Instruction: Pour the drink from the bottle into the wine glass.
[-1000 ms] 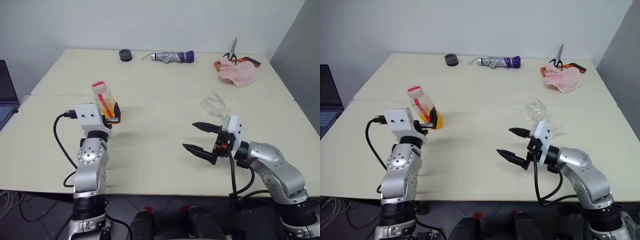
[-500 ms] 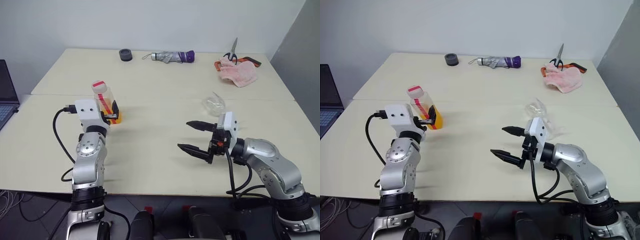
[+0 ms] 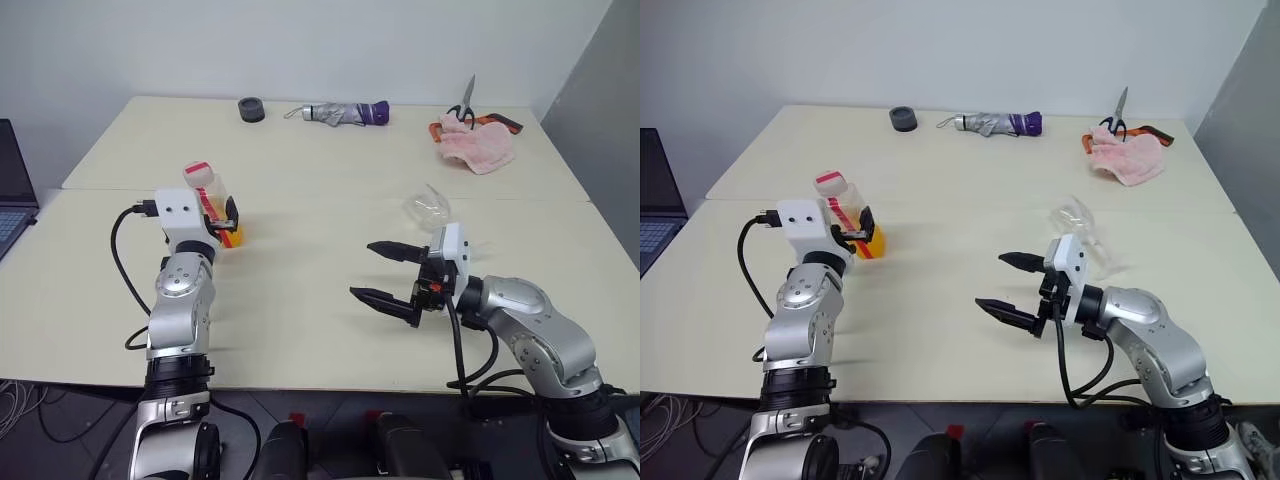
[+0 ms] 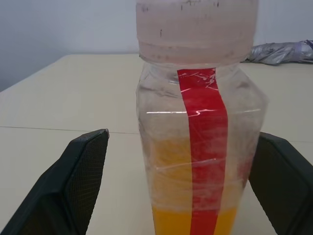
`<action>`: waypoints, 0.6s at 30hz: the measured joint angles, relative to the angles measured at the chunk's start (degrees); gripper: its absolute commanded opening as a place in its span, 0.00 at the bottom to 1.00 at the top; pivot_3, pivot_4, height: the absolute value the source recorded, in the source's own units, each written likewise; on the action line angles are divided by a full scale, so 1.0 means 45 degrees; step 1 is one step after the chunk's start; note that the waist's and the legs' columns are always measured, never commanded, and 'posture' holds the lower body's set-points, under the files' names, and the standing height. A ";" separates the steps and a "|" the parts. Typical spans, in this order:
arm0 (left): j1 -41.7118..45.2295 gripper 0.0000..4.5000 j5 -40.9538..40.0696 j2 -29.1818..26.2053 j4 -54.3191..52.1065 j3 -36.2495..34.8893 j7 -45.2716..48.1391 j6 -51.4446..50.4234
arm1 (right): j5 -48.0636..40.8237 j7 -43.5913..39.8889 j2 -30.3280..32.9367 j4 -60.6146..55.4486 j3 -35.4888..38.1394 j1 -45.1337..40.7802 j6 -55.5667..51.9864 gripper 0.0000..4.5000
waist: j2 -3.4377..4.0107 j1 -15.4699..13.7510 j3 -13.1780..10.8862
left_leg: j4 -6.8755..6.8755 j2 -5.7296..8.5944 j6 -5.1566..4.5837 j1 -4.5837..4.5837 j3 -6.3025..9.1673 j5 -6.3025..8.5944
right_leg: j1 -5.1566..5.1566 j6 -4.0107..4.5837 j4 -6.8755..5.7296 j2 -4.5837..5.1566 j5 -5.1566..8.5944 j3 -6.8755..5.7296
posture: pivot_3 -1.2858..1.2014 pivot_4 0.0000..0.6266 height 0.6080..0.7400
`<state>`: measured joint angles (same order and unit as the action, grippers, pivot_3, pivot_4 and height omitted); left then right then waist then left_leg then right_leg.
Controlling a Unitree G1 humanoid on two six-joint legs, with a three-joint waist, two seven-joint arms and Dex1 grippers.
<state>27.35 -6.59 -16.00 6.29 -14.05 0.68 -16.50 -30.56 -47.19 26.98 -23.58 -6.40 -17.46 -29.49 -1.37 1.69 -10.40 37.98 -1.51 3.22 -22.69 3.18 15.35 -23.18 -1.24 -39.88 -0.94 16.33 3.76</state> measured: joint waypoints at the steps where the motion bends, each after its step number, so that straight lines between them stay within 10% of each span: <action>1: 0.0124 0.99 0.0001 -0.0004 0.0081 0.0002 -0.0006 0.0056 | -0.0001 0.0000 -0.0004 0.0000 0.0000 0.0000 -0.0013 1.00 | 0.0000 -0.0001 0.0000 | 0.0000 -0.0001 0.0000 0.0000 0.0000 0.0000 | 0.0000 0.0000 0.0000 0.0002 0.0000 0.0000 | 0.52 0.24 1.00; 18: 0.0685 0.99 0.0300 0.0110 0.0594 0.0091 -0.0574 0.0303 | -0.0486 0.0071 -0.0153 0.0067 0.0204 -0.0228 -0.0449 1.00 | 0.0000 0.0003 0.0000 | 0.0000 0.0000 0.0000 0.0000 0.0003 0.0000 | -0.0001 0.0001 -0.0002 0.0004 -0.0001 -0.0002 | 0.52 0.24 1.00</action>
<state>30.43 -5.24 -15.50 8.96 -13.64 -1.90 -15.13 -32.75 -46.87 26.29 -23.28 -5.48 -18.48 -31.52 -1.36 1.71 -10.40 37.98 -1.51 3.23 -22.70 3.19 15.34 -23.18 -1.23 -39.89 -0.92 16.33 3.75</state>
